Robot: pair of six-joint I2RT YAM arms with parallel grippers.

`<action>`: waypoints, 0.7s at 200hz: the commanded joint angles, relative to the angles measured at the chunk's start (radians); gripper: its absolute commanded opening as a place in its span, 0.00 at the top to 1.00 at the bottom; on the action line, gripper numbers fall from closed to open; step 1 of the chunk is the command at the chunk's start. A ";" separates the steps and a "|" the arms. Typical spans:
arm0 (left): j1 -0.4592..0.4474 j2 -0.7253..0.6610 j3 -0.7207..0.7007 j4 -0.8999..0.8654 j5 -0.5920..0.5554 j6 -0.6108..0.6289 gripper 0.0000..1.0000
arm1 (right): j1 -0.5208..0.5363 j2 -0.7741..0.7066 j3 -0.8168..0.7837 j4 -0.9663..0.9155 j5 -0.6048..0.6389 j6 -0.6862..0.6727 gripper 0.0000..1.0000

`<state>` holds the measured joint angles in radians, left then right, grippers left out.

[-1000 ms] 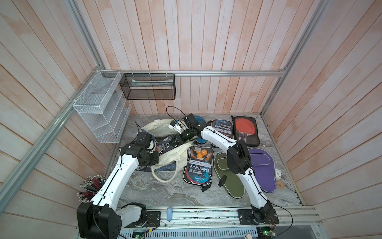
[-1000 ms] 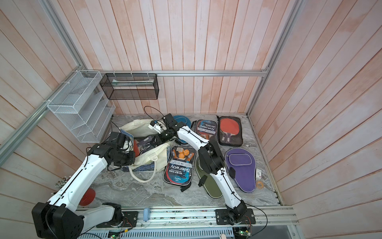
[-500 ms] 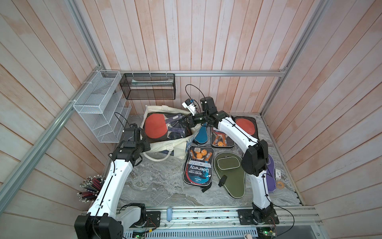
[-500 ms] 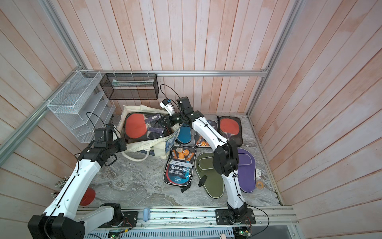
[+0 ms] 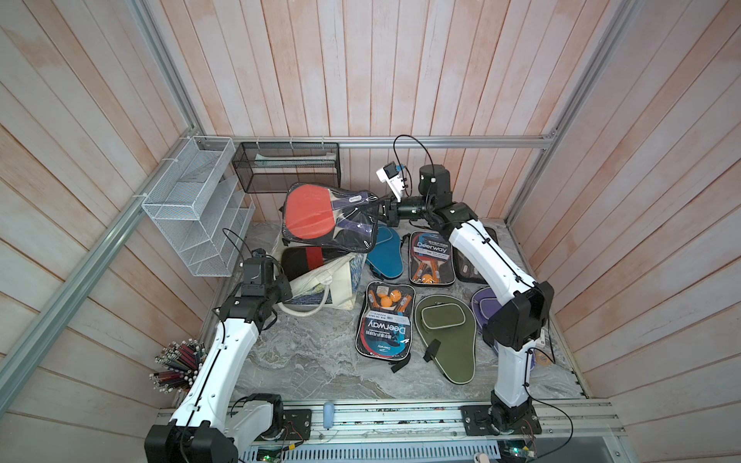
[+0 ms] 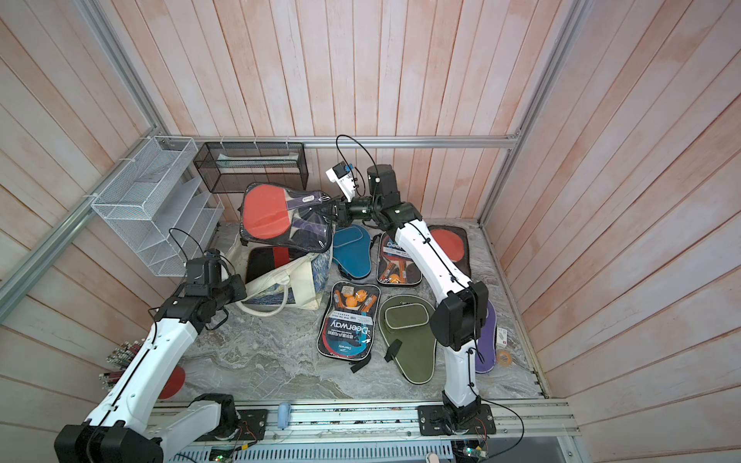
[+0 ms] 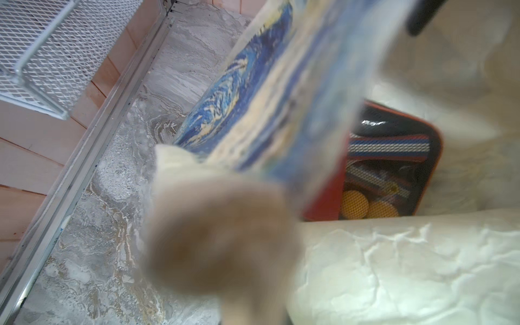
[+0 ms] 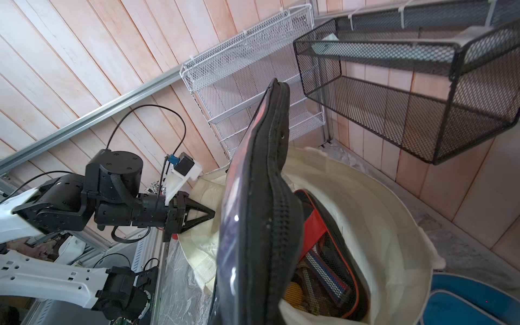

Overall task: Remove the ping pong set from the canvas bag
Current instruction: Pick up the ping pong set from the canvas bag, then place the ping pong set at the center of the board.

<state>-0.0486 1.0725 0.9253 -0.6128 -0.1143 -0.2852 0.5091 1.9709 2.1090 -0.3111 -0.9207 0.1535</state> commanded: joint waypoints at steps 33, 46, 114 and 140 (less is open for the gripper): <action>0.050 -0.007 0.009 0.094 -0.045 0.000 1.00 | -0.136 -0.240 -0.177 0.106 0.013 -0.017 1.00; 0.088 0.005 0.033 0.135 -0.039 0.001 1.00 | -0.169 -0.312 -0.274 0.124 0.025 -0.013 1.00; 0.282 0.060 0.192 0.271 -0.068 0.036 1.00 | -0.279 -0.611 -0.744 0.224 0.178 0.058 1.00; 0.318 0.014 0.176 0.264 -0.080 0.042 1.00 | -0.292 -0.655 -0.837 0.259 0.269 0.100 1.00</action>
<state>0.2371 1.1530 1.0630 -0.4782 -0.1368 -0.2756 0.2325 1.3674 1.3144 -0.1844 -0.7467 0.2001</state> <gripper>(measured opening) 0.103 0.068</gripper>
